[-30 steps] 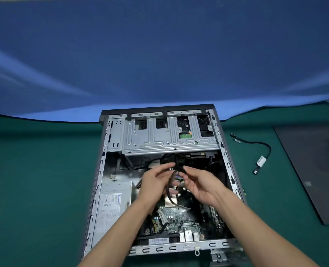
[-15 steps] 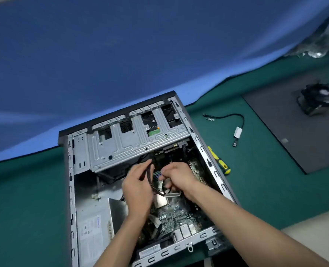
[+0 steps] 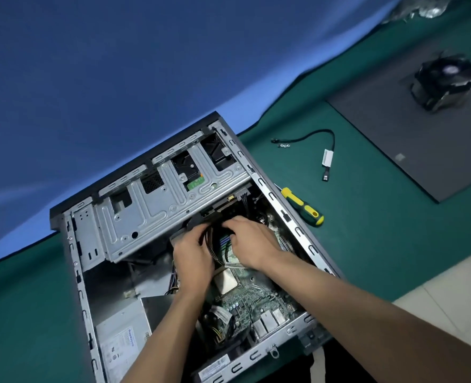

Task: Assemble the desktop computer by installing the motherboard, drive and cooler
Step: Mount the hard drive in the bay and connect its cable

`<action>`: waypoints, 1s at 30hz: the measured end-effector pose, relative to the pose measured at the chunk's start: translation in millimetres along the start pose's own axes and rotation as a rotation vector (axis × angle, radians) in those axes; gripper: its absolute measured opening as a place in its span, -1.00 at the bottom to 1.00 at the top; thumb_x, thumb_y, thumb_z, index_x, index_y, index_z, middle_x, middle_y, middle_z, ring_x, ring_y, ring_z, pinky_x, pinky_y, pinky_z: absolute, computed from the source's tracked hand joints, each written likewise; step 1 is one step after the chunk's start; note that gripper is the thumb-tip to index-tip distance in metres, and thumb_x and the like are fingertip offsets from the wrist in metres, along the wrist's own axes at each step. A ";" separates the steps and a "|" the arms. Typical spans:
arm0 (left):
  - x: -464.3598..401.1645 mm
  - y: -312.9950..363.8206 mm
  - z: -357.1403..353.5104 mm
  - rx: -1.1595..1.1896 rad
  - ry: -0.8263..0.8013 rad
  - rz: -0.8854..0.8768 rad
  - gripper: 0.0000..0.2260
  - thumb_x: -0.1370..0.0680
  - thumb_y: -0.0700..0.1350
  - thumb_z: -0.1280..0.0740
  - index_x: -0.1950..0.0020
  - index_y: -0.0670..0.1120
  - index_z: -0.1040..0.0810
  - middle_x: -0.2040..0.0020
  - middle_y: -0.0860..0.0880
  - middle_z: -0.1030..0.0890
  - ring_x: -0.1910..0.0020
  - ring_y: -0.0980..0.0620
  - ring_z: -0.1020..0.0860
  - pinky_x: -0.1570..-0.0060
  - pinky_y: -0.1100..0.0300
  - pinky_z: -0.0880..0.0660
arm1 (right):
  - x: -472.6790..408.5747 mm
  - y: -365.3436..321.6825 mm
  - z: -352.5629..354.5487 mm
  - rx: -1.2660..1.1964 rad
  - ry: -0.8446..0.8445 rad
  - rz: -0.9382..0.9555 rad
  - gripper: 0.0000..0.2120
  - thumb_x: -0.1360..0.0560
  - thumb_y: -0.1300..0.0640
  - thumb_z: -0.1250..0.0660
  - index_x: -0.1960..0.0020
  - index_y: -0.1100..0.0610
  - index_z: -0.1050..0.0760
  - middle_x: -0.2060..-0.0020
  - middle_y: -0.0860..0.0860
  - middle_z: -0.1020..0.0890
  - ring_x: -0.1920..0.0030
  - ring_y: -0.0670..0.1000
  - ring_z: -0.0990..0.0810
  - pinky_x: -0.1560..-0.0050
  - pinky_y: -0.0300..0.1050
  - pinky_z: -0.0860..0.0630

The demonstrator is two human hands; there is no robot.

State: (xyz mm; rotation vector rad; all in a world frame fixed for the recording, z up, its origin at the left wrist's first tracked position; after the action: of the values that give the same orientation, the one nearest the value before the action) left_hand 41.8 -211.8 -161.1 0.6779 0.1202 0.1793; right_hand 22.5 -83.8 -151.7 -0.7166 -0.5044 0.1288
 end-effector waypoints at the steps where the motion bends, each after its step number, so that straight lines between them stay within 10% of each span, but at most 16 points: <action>1: 2.3 -2.4 -1.5 -0.049 -0.001 -0.018 -0.73 -0.47 -0.38 -0.32 -0.09 -0.14 -0.66 0.07 -0.11 -0.67 0.13 -0.06 -0.56 0.12 0.14 -0.47 | -1.0 -0.3 -0.5 0.007 -0.029 0.008 -0.54 -0.56 0.26 -0.14 -0.41 -0.02 -0.36 -0.31 -0.08 -0.47 -0.21 0.08 -0.51 -0.20 -0.09 -0.45; 9: 10.0 -8.4 -6.1 0.019 0.032 0.068 -0.84 -0.52 -0.27 -0.35 -0.07 -0.19 -0.64 0.09 -0.12 -0.67 0.12 -0.03 -0.61 0.05 0.20 -0.48 | -1.0 1.2 -6.3 0.009 -0.268 -0.069 -0.69 -0.59 0.08 -0.19 -0.29 -0.13 -0.49 -0.27 0.01 -0.55 -0.21 0.11 -0.52 -0.17 -0.11 -0.44; 21: -6.9 -20.6 -24.7 0.007 0.187 0.212 -0.81 -0.53 -0.32 -0.25 0.00 -0.23 -0.65 0.20 -0.14 -0.65 0.27 -0.05 -0.53 0.27 0.29 -0.31 | -6.5 3.2 -3.9 -0.139 -0.124 -0.147 -0.68 -0.56 0.22 -0.18 -0.27 0.02 -0.47 -0.18 0.07 -0.58 -0.12 0.12 -0.55 -0.14 -0.05 -0.49; 30: -11.0 -18.2 -35.6 0.290 0.235 0.384 -0.64 -0.47 -0.50 -0.10 0.02 -0.17 -0.59 0.22 -0.01 -0.56 0.52 0.31 -0.38 0.48 0.48 -0.29 | -11.6 1.4 -2.1 -0.205 -0.145 -0.221 -0.75 -0.55 0.15 -0.18 -0.16 0.13 -0.54 -0.05 0.11 -0.63 -0.01 0.17 -0.60 -0.07 -0.02 -0.54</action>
State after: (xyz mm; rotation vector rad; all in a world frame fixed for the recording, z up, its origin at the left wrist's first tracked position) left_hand 27.3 -206.1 -199.6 0.9647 0.2446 0.6200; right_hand 13.5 -87.4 -158.6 -0.8499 -0.7395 -0.0794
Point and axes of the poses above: each hand's wrist, its own x-axis away from the middle knuckle, its own z-axis out of the back of the hand, y = z × x, the point moved 1 cm from there along -x, towards the middle knuckle
